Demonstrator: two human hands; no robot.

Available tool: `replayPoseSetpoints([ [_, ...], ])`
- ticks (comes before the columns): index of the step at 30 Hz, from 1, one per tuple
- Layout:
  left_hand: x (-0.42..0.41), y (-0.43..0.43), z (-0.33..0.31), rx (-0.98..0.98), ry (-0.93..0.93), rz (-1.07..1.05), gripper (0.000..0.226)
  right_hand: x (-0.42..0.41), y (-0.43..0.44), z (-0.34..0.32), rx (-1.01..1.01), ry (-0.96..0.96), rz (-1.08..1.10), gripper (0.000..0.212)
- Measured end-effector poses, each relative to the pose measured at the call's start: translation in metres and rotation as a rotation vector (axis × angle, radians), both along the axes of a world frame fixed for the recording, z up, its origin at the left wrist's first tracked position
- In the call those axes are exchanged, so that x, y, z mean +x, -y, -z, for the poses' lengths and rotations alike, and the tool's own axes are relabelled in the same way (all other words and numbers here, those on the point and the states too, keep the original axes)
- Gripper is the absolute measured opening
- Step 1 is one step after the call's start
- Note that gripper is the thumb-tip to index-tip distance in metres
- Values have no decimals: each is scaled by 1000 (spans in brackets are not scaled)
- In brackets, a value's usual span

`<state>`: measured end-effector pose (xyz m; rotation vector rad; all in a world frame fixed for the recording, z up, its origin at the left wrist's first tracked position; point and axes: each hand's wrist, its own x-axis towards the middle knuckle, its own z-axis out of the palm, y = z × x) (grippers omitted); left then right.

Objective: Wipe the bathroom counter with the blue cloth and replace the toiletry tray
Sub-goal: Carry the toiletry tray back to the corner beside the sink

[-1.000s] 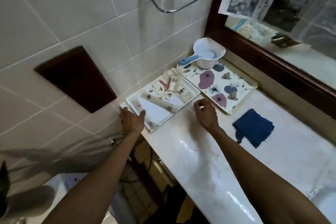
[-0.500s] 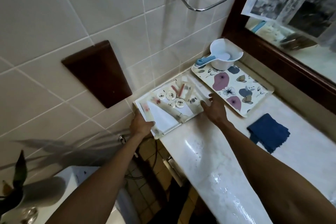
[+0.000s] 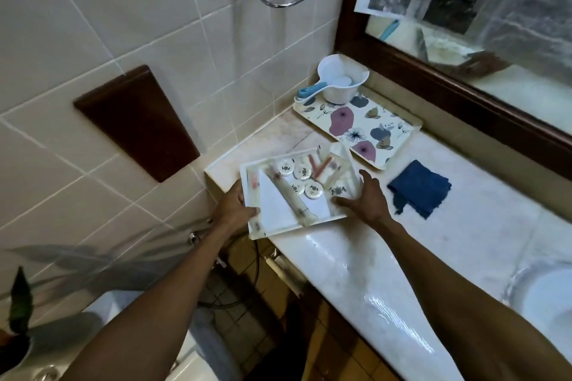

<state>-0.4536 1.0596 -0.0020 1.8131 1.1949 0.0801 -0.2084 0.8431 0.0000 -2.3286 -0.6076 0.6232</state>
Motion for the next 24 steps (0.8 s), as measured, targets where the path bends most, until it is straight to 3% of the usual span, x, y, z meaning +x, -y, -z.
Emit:
replayPoseSetpoints([
  [7,45,75,-38,122,22,316,82,-16,138,-29,156,85,159,98],
  [9,54,113,-49,141,67,402,85,-27,189,-38,143,110,236,102],
  [13,63,189,-69,97,182,522,93,-54,287,-56,117,149,362,113],
  [24,84,431,-86,-48,276,802,99,-154,559,-88,84,228,683,106],
])
